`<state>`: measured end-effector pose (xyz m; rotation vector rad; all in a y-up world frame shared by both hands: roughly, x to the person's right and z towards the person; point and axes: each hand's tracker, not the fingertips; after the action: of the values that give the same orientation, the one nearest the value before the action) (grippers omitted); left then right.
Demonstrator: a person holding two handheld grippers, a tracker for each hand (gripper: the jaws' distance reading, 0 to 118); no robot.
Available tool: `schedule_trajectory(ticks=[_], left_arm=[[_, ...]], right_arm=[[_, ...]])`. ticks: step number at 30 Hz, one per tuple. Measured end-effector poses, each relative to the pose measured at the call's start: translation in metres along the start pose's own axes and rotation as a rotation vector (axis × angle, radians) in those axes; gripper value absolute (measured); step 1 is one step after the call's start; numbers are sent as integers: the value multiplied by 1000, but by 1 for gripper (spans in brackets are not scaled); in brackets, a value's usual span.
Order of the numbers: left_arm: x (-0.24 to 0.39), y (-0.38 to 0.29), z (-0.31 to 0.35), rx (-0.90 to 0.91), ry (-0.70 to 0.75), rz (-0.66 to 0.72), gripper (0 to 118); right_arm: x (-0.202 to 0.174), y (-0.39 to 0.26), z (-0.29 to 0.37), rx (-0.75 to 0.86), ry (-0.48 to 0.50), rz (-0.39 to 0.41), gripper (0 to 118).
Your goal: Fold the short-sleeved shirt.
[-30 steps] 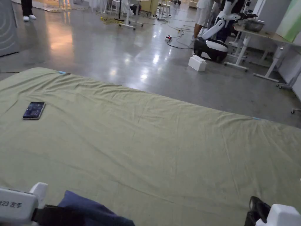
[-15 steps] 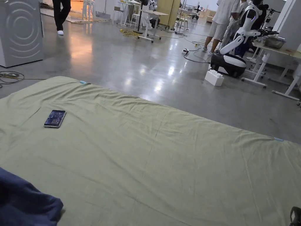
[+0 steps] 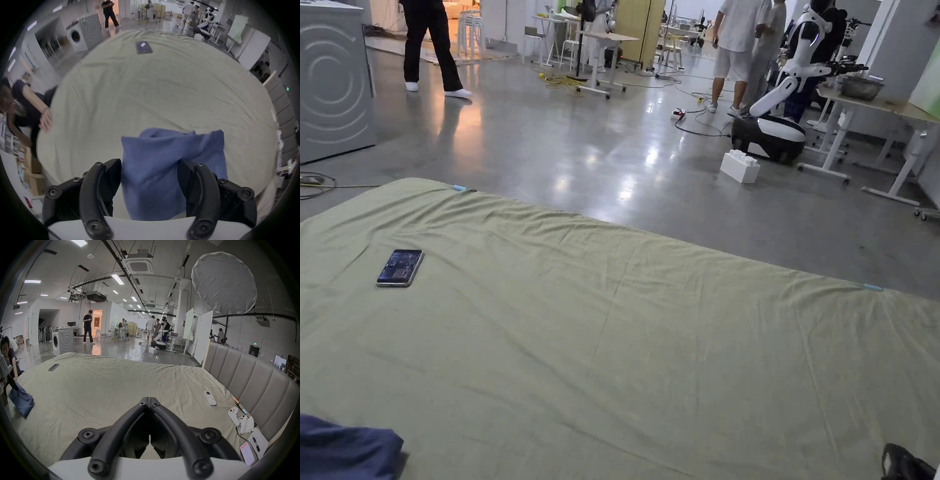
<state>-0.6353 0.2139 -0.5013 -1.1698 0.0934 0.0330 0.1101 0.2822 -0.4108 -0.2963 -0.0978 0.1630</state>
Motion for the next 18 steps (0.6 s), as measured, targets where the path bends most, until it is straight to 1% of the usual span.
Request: schedule_trajectory(ticks=[2,4,7,8,9,11,14,15,18], left_arm=[[12,-2,11,69,75,-6,73],[25,-4,24,199,138,18,73],[48,-6,38,356,210,18,73],[59,-7,45,460,277,-36,73],[74,-10,51,525,278,-61,73],[110,-17,59,611,212,-51,73],[168,-26,70,738,132,-70,73],[189,-31,73,743,69,-63,73],[257,-43,83,860,4,-77,72]], right_arm=[[2,1,1,9,6,1,0],[6,2,3,21,11,1,0],[12,3,6,35,17,-15,0],[13,3,7,41,15,-15,0],[15,3,8,50,12,-14,0],[18,2,8,61,6,-14,0],[22,0,8,69,1,-39,0],[22,-1,7,77,-4,-40,0],[22,-2,8,104,-12,-50,0]])
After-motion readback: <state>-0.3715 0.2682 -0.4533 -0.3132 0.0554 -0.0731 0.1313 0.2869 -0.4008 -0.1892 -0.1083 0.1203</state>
